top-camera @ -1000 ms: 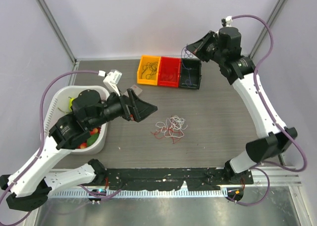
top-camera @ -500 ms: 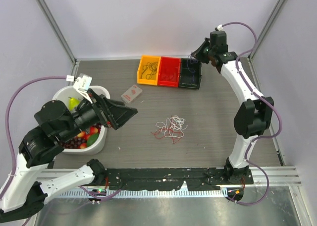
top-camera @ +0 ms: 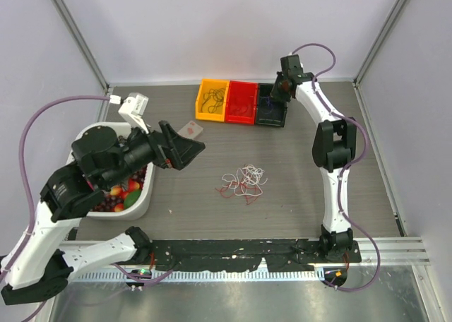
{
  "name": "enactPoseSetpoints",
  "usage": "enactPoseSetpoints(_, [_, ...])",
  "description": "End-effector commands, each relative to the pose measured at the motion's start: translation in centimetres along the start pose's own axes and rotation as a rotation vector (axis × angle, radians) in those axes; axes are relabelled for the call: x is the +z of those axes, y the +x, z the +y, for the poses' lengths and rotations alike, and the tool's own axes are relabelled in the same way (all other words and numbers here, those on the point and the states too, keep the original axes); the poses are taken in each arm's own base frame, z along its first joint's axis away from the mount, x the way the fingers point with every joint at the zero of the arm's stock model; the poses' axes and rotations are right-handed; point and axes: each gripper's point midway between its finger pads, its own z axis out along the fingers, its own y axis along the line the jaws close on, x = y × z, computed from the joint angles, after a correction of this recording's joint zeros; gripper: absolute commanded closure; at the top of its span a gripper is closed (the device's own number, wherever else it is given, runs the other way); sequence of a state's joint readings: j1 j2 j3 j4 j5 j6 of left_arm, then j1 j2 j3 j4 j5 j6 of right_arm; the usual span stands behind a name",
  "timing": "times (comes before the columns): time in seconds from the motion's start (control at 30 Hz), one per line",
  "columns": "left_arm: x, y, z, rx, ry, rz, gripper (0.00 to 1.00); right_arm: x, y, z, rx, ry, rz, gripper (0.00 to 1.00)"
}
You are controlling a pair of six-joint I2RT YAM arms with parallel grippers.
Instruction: Untangle the cables
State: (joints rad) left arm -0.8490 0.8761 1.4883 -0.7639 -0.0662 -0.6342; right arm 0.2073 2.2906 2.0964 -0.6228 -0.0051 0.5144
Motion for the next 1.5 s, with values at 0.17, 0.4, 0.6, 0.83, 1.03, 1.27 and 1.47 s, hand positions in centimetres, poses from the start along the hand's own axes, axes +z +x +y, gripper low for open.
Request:
enactPoseSetpoints(0.17, [3.9,2.7,-1.1,-0.131,0.041,0.102,0.05,-2.8,-1.7,1.5,-0.098,-0.054,-0.035,0.94])
enactPoseSetpoints(0.4, [4.8,3.3,-1.5,-0.161,0.050,0.134,0.05,-1.9,-0.2,0.0,-0.121,-0.011,-0.016,0.68])
enactPoseSetpoints(0.6, [2.8,3.2,-0.6,-0.170,-0.002,0.139,0.05,-1.3,-3.3,0.7,-0.091,0.004,-0.145,0.47])
enactPoseSetpoints(0.83, [1.0,2.5,0.8,-0.156,-0.063,0.091,0.05,0.3,-4.3,1.6,0.171,-0.017,-0.214,0.39])
enactPoseSetpoints(1.03, [-0.3,1.9,1.6,-0.161,-0.097,0.047,0.05,4.6,-2.3,0.9,0.246,0.032,-0.182,0.44])
enactPoseSetpoints(1.27, [-1.0,1.4,1.8,-0.110,-0.110,0.047,0.04,3.2,-3.2,2.0,0.186,0.068,-0.225,0.84])
enactPoseSetpoints(1.47, [0.1,1.6,1.6,-0.013,-0.102,0.093,0.03,-6.1,-5.6,6.2,0.062,0.024,-0.335,0.99])
